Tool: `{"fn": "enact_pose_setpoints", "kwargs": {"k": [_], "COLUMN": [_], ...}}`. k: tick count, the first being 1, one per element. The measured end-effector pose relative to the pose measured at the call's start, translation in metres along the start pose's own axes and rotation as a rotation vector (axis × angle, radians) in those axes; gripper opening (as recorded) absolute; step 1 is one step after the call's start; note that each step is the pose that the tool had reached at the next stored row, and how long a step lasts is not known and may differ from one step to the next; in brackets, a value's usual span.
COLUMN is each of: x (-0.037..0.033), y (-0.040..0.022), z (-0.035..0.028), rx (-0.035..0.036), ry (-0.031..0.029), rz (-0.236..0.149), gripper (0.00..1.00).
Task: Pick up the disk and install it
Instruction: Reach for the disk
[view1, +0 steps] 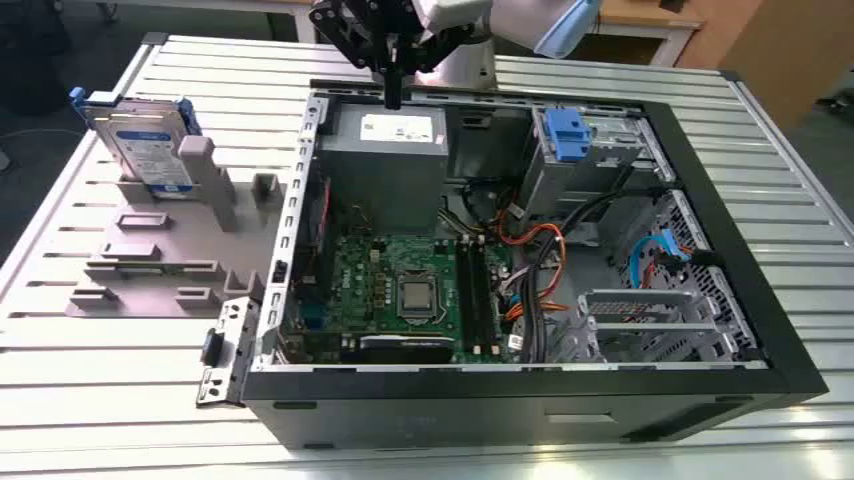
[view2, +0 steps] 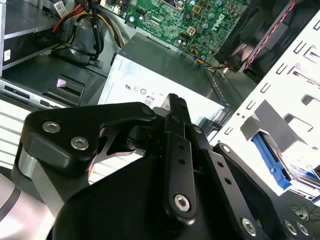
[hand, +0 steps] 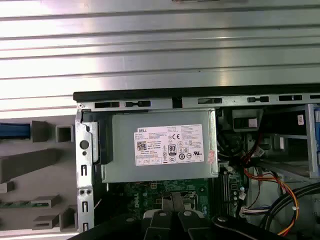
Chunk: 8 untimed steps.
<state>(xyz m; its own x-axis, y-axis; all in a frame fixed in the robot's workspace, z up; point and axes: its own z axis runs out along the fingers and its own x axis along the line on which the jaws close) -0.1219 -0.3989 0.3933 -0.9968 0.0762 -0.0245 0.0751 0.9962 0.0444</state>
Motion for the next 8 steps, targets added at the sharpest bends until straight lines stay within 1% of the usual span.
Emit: {"fn": "enact_pose_setpoints", "kwargs": {"k": [8], "x": [0.0], "y": [0.0], "z": [0.0], "rx": [0.0], "ry": [0.0], "rz": [0.0], "gripper": [0.11]}}
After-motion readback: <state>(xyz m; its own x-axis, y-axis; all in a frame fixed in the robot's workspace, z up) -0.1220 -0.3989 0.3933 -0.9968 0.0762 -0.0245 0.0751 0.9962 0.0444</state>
